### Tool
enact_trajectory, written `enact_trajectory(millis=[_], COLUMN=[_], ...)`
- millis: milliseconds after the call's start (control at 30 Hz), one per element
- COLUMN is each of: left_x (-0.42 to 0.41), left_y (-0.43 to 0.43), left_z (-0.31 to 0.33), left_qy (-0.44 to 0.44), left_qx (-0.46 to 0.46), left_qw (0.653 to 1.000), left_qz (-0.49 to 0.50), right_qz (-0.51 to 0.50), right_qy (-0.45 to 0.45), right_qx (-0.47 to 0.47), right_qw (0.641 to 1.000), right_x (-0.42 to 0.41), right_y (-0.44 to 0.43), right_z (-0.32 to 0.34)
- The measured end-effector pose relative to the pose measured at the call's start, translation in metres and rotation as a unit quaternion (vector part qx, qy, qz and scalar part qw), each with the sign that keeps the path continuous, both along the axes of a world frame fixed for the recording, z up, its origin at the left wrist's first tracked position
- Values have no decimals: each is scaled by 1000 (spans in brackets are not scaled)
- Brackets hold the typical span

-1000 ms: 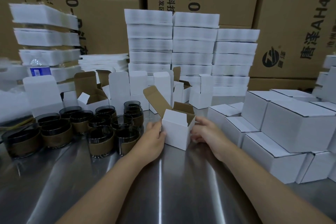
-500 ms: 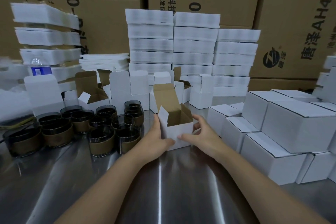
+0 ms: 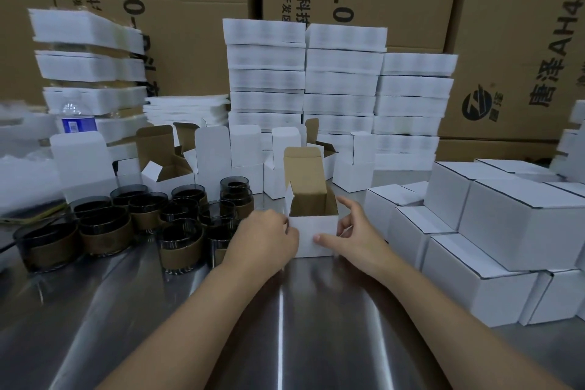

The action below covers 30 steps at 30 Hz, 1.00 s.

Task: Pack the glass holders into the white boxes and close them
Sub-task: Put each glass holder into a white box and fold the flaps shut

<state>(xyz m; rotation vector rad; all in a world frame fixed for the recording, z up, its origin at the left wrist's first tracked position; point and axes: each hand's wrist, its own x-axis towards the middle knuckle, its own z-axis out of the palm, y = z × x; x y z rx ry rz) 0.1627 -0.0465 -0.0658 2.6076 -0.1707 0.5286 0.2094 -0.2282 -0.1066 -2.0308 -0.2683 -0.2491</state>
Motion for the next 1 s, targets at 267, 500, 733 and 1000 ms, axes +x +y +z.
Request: enact_trajectory(millis=[267, 500, 733, 1000], left_x=[-3, -1, -3, -4], left_y=[30, 34, 28, 25], left_z=[16, 16, 14, 10], left_qy=[-10, 78, 59, 79], left_qx=[146, 222, 145, 141], left_qw=[975, 956, 979, 980], left_qz=[169, 173, 128, 116], right_qz=[0, 5, 11, 8], right_qy=[5, 9, 15, 17], right_qx=[-21, -50, -66, -78], right_qw=[1000, 999, 998, 997], right_x=[-2, -6, -8, -9], right_y=[-1, -2, 0, 0], right_z=[0, 1, 3, 4])
